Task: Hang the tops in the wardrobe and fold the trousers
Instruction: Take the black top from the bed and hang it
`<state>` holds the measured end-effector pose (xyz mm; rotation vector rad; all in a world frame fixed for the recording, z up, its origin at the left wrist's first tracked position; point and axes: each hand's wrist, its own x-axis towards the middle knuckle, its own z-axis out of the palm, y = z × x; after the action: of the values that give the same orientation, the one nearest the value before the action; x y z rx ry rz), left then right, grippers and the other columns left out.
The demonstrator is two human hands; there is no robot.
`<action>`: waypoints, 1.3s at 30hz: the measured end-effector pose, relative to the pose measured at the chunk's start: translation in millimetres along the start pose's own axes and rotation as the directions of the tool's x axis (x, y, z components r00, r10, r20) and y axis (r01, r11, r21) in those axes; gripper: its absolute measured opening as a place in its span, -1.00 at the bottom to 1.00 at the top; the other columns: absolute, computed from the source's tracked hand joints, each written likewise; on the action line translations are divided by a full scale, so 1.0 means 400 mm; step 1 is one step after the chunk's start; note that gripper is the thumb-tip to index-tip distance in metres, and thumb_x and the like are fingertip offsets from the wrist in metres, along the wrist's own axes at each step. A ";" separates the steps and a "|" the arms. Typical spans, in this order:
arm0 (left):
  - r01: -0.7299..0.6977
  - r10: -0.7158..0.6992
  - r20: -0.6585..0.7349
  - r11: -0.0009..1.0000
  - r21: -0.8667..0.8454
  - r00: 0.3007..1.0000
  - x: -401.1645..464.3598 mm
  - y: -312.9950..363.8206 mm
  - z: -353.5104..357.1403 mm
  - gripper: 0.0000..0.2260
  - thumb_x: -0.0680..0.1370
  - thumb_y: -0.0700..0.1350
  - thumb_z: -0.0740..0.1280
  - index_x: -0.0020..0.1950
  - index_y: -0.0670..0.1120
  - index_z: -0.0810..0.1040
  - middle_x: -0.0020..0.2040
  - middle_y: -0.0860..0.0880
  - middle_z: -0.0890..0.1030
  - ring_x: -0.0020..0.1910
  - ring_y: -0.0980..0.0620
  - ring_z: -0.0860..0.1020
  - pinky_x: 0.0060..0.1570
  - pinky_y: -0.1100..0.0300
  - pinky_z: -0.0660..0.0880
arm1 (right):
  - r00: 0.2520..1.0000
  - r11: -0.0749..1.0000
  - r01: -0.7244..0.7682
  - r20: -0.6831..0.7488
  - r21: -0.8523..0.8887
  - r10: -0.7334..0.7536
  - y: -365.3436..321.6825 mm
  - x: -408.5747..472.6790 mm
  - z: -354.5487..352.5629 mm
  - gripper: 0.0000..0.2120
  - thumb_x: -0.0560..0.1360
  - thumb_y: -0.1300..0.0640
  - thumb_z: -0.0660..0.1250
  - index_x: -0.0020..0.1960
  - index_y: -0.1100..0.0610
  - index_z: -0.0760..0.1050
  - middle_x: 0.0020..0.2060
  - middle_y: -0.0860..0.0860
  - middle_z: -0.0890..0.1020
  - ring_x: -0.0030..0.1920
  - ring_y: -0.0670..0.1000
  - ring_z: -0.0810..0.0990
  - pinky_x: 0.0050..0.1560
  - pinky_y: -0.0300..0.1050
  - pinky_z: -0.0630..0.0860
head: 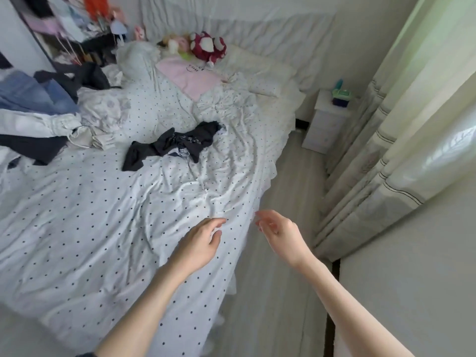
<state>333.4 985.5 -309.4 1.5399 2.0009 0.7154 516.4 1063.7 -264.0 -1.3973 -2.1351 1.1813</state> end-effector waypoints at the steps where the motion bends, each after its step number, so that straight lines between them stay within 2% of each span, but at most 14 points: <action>1: 0.017 -0.017 0.000 1.000 -0.002 1.000 0.002 0.018 0.021 -0.71 0.61 -0.16 0.16 0.32 -0.02 0.45 0.24 0.05 0.51 0.22 0.07 0.48 0.20 0.16 0.38 | 1.000 1.000 0.004 0.020 -0.007 -0.004 0.022 0.008 -0.029 -0.74 0.57 0.25 0.16 0.20 0.11 0.50 -0.12 -0.07 0.61 0.01 -0.02 0.60 -0.04 -0.24 0.45; 4: 0.074 -0.074 -0.008 0.997 -0.011 0.997 0.037 0.058 0.054 -0.71 0.61 -0.16 0.16 0.32 -0.01 0.45 0.23 0.06 0.51 0.22 0.07 0.48 0.19 0.16 0.39 | 0.999 1.000 -0.006 0.044 0.001 0.006 0.068 0.066 -0.103 -0.74 0.57 0.25 0.15 0.20 0.10 0.50 -0.12 -0.10 0.60 0.04 -0.01 0.60 -0.02 -0.21 0.46; 8: 0.125 -0.123 -0.085 0.992 0.021 0.989 0.152 0.076 0.024 -0.71 0.61 -0.18 0.16 0.31 -0.04 0.46 0.22 0.03 0.53 0.21 0.05 0.50 0.19 0.14 0.40 | 0.994 0.999 0.038 0.100 0.020 -0.040 0.081 0.190 -0.152 -0.73 0.58 0.23 0.15 0.22 0.11 0.49 -0.05 -0.02 0.66 0.03 0.03 0.60 0.12 -0.09 0.47; 12: 0.166 -0.160 -0.168 0.986 0.021 0.973 0.295 0.062 0.011 -0.71 0.60 -0.18 0.16 0.30 -0.04 0.48 0.22 0.01 0.55 0.20 0.03 0.51 0.20 0.08 0.42 | 0.982 0.997 0.062 0.174 0.041 -0.068 0.109 0.336 -0.177 -0.74 0.58 0.22 0.16 0.21 0.08 0.50 -0.07 -0.05 0.64 0.02 0.02 0.61 0.16 -0.07 0.47; 18: 0.258 -0.260 -0.151 0.966 -0.032 0.954 0.615 -0.002 0.012 -0.69 0.61 -0.19 0.15 0.34 -0.06 0.44 0.26 0.00 0.52 0.22 0.06 0.49 0.21 0.17 0.41 | 0.975 0.993 0.116 0.191 0.011 -0.116 0.099 0.741 -0.245 -0.76 0.58 0.20 0.17 0.20 0.06 0.50 -0.07 -0.05 0.64 0.04 0.01 0.60 0.10 -0.09 0.50; 23: 0.361 -0.370 -0.239 0.929 -0.083 0.898 0.835 -0.036 -0.059 -0.70 0.61 -0.18 0.15 0.34 -0.09 0.45 0.24 0.00 0.53 0.22 0.03 0.49 0.22 0.14 0.41 | 0.928 0.974 0.220 0.321 -0.058 -0.191 0.033 1.037 -0.240 -0.75 0.60 0.19 0.16 0.24 0.09 0.47 -0.02 0.02 0.65 0.00 0.07 0.62 0.04 -0.10 0.53; 26: 0.424 -0.442 -0.224 0.897 -0.126 0.869 0.899 -0.062 -0.063 -0.70 0.61 -0.18 0.15 0.34 -0.08 0.45 0.24 -0.02 0.53 0.20 0.05 0.49 0.19 0.21 0.40 | 0.912 0.975 0.219 0.363 -0.031 -0.193 0.023 1.154 -0.211 -0.74 0.60 0.18 0.16 0.25 0.08 0.47 -0.01 0.06 0.65 0.01 0.07 0.61 0.07 -0.10 0.52; 28: 0.487 -0.512 -0.220 0.859 -0.159 0.830 0.961 -0.109 -0.032 -0.70 0.61 -0.18 0.15 0.33 -0.06 0.45 0.25 -0.01 0.52 0.16 0.08 0.49 0.12 0.30 0.37 | 0.884 0.975 0.217 0.432 -0.049 -0.176 0.041 1.267 -0.174 -0.74 0.60 0.18 0.16 0.26 0.08 0.47 -0.02 0.08 0.65 0.01 0.08 0.61 0.09 -0.06 0.52; 31: 0.552 -0.590 -0.218 0.806 -0.214 0.778 1.043 -0.165 0.001 -0.70 0.62 -0.18 0.13 0.34 -0.06 0.44 0.30 0.01 0.49 0.23 0.10 0.45 0.15 0.36 0.29 | 0.829 0.961 0.262 0.532 -0.093 -0.174 0.060 1.429 -0.118 -0.73 0.61 0.17 0.15 0.28 0.09 0.45 0.04 0.04 0.62 0.09 0.03 0.57 0.09 -0.24 0.45; 35: 0.626 -0.684 -0.283 0.729 -0.275 0.672 1.224 -0.261 0.012 -0.70 0.61 -0.23 0.15 0.32 -0.11 0.47 0.29 -0.03 0.50 0.23 0.02 0.48 0.22 0.29 0.30 | 0.760 0.929 0.335 0.628 -0.159 -0.167 0.079 1.698 -0.038 -0.68 0.63 0.14 0.08 0.35 0.04 0.37 0.16 0.03 0.55 0.06 -0.07 0.48 -0.16 -0.45 0.35; 36: 0.644 -0.707 -0.299 0.707 -0.292 0.641 1.273 -0.291 0.008 -0.70 0.61 -0.23 0.15 0.32 -0.11 0.46 0.30 -0.05 0.50 0.23 0.00 0.48 0.22 0.29 0.30 | 0.749 0.917 0.358 0.641 -0.175 -0.170 0.083 1.766 -0.017 -0.67 0.62 0.15 0.07 0.37 0.05 0.35 0.20 0.03 0.54 0.10 -0.07 0.48 -0.15 -0.45 0.33; 39: 0.702 -0.787 -0.314 0.616 -0.356 0.531 1.401 -0.391 0.005 -0.68 0.60 -0.24 0.15 0.36 -0.13 0.43 0.32 -0.09 0.47 0.26 -0.05 0.46 0.21 0.25 0.30 | 0.708 0.868 0.445 0.680 -0.219 -0.191 0.099 1.949 0.066 -0.65 0.62 0.16 0.08 0.39 0.08 0.33 0.27 0.02 0.50 0.26 -0.04 0.46 0.09 -0.28 0.34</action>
<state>98.5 1496.1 -460.9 0.2611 2.5353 0.8764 160.1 1736.9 -436.0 -0.6905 -3.0664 1.2727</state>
